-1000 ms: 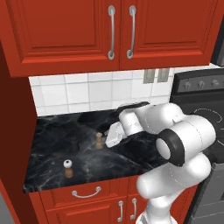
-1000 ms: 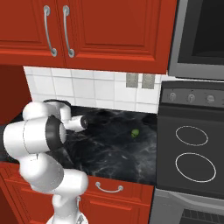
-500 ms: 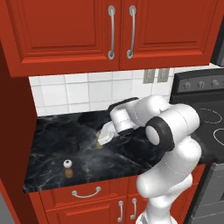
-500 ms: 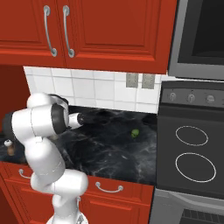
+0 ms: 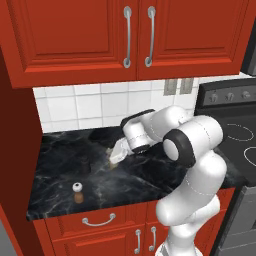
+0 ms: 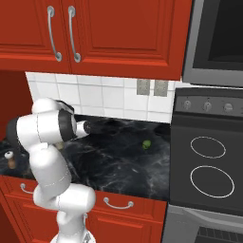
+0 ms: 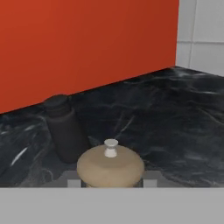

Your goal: There are various items on the counter. Only move the condiments/shakers into the cabinet.

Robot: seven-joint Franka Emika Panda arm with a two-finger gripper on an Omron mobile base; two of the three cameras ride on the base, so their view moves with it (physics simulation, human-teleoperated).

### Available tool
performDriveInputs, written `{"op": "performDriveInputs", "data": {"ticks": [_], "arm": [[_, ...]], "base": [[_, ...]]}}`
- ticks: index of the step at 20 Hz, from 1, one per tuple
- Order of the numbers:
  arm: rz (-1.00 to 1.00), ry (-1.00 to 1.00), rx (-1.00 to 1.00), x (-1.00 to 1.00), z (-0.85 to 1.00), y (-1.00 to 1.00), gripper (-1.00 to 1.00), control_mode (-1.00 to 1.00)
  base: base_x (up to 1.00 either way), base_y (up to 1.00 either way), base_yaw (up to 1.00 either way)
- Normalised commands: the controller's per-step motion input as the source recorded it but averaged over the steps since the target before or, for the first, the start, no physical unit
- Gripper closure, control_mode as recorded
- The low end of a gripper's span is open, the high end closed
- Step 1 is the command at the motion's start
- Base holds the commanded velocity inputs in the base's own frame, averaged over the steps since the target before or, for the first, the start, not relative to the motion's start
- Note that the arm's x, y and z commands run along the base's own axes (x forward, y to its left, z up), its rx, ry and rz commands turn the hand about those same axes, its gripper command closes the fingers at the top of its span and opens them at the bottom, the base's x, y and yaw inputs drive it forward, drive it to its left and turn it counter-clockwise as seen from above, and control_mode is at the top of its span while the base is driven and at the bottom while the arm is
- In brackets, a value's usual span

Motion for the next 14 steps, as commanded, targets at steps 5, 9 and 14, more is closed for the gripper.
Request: {"op": "performDriveInputs", "data": {"ticks": [5, 9, 14], "arm": [[-0.01, -0.15, 0.02, -0.30, 0.50, -0.10, 1.00, -1.00], [-0.03, -0.23, 0.09, -0.60, 1.00, -0.42, 1.00, -1.00], [-0.02, -0.33, 0.14, -0.95, 1.00, -0.58, 1.00, -1.00]], "base": [[0.00, 0.00, 0.00], [0.00, 0.00, 0.00], [0.00, 0.00, 0.00]]}}
